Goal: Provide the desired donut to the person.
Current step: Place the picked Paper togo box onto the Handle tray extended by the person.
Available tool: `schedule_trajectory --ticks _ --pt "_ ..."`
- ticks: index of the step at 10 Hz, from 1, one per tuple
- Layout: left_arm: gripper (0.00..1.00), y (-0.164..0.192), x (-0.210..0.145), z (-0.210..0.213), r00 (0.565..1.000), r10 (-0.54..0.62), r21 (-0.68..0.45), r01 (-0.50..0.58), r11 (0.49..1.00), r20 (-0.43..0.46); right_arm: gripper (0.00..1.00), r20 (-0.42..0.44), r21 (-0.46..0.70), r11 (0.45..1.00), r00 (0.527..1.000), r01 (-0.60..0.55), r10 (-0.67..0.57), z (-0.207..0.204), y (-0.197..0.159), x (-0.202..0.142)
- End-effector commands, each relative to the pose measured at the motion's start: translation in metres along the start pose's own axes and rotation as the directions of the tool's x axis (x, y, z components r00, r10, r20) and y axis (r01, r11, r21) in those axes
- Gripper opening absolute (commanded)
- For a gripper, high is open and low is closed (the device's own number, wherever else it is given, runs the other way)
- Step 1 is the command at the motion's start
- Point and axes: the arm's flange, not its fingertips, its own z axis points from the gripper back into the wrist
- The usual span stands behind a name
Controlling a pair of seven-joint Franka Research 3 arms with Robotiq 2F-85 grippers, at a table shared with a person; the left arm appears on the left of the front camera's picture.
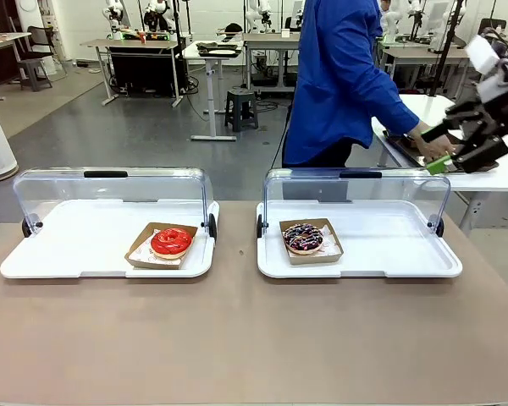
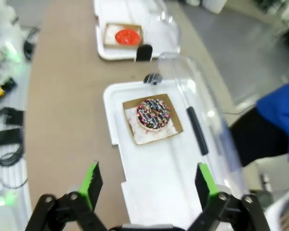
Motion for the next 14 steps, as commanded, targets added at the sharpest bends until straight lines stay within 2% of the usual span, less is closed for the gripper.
schedule_trajectory --ticks 1,5,11,14 --pt "1.00 0.000 0.001 -0.001 1.000 0.006 0.009 -0.006 1.000 -0.007 1.00 0.042 -0.051 0.996 0.997 0.072 -0.070 -0.004 0.001 -0.020" --pt "1.00 0.000 0.001 -0.001 1.000 0.006 0.009 -0.006 1.000 -0.007 1.00 0.082 -0.124 0.975 0.981 0.184 -0.175 0.003 0.005 -0.041" --pt "1.00 0.000 0.001 -0.001 1.000 0.006 0.009 -0.006 1.000 -0.007 1.00 0.069 -0.174 0.954 0.969 0.246 -0.237 0.007 0.008 -0.035" --pt "1.00 0.000 0.001 -0.001 1.000 0.006 0.009 -0.006 1.000 -0.007 1.00 0.074 -0.202 0.945 0.966 0.256 -0.246 0.015 0.020 -0.026"
